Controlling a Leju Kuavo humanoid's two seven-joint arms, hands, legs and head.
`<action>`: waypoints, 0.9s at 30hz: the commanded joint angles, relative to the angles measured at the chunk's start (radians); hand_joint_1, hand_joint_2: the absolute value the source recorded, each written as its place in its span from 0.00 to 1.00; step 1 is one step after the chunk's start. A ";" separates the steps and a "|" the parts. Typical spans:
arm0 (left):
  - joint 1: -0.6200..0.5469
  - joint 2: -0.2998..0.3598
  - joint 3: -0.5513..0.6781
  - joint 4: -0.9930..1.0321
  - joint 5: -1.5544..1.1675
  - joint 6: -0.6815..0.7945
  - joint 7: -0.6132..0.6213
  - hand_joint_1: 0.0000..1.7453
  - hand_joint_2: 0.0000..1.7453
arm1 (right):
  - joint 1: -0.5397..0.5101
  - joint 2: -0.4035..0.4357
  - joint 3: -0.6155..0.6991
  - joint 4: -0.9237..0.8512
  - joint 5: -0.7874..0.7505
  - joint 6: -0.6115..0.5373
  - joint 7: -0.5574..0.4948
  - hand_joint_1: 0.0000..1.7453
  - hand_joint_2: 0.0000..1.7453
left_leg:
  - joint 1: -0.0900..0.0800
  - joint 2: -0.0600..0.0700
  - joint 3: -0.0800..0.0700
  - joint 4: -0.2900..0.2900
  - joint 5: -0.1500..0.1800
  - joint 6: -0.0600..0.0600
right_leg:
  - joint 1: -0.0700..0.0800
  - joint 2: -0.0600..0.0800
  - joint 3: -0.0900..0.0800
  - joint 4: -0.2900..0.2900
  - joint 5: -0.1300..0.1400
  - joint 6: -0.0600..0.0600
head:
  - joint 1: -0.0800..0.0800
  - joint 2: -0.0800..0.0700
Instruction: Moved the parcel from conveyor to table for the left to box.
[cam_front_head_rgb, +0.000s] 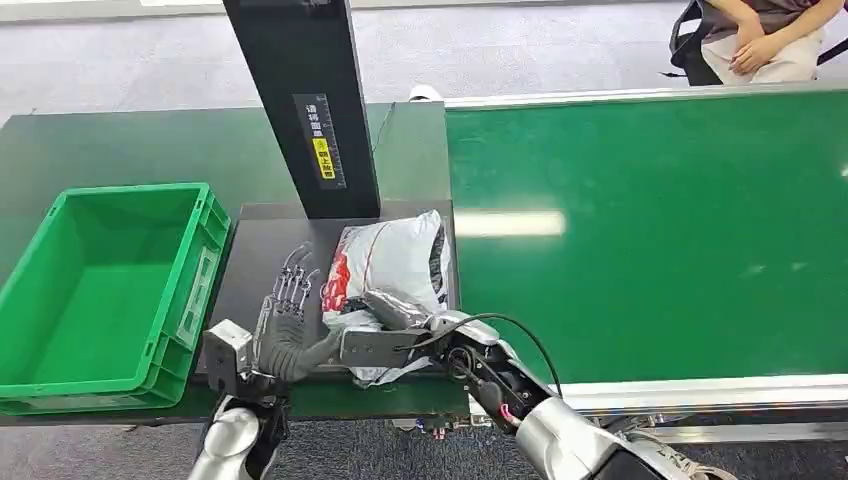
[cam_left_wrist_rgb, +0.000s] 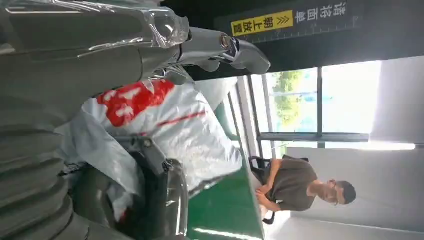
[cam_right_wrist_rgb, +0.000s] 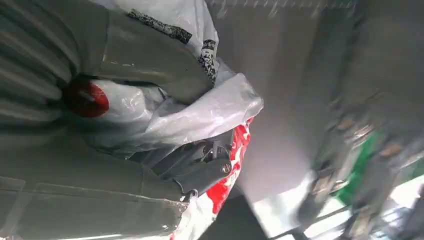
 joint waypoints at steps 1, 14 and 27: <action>-0.026 0.011 -0.040 0.078 0.003 0.007 -0.004 0.00 1.00 | -0.077 -0.002 0.130 0.094 0.029 -0.113 0.013 1.00 1.00 | 0.000 -0.001 0.001 0.000 0.000 0.003 | 0.001 -0.002 0.001 -0.001 0.000 -0.003 | 0.000 0.000; -0.004 0.001 -0.031 0.057 0.000 0.004 -0.001 0.00 1.00 | -0.068 -0.032 0.061 0.117 0.019 -0.293 0.003 0.67 1.00 | 0.000 -0.003 0.001 0.000 0.000 0.002 | 0.000 -0.003 0.002 -0.001 0.000 -0.002 | 0.000 0.000; 0.011 -0.002 -0.005 0.037 -0.002 0.008 0.007 0.00 1.00 | 0.054 -0.055 -0.233 -0.113 -0.329 -0.177 -0.199 0.00 1.00 | 0.000 -0.004 0.001 -0.001 0.000 0.003 | 0.001 -0.004 0.003 -0.002 0.000 -0.003 | 0.000 0.000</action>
